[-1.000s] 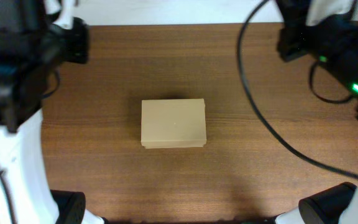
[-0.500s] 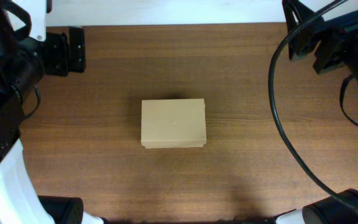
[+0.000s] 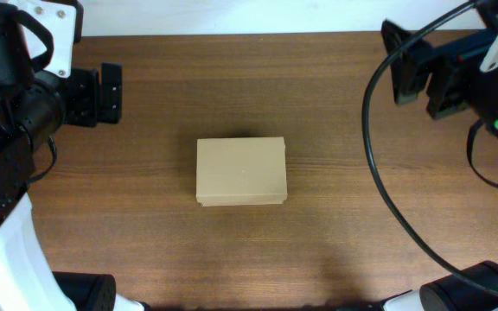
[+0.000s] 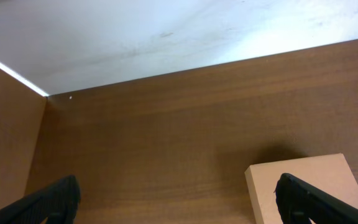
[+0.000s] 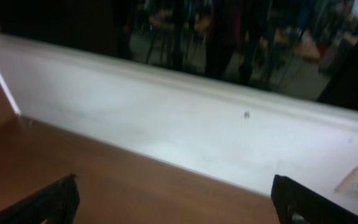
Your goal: Pack container
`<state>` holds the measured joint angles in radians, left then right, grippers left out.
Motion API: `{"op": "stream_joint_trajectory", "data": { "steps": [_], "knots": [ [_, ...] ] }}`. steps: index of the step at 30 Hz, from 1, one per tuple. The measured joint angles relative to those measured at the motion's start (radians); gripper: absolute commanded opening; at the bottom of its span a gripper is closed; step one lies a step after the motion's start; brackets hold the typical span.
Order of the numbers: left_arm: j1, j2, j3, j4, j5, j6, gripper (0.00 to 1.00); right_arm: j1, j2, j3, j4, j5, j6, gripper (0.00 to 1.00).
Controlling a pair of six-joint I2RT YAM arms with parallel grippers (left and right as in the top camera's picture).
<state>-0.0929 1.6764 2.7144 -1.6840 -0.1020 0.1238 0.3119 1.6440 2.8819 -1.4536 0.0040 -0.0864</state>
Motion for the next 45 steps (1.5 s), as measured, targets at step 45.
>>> {"op": "stream_joint_trajectory", "data": {
  "steps": [45],
  "knots": [
    [0.0,0.0,0.0,-0.003,-0.001,0.0,1.0,-0.324,-1.386,-2.33,0.93,0.033,-0.018,0.99]
  ]
}}
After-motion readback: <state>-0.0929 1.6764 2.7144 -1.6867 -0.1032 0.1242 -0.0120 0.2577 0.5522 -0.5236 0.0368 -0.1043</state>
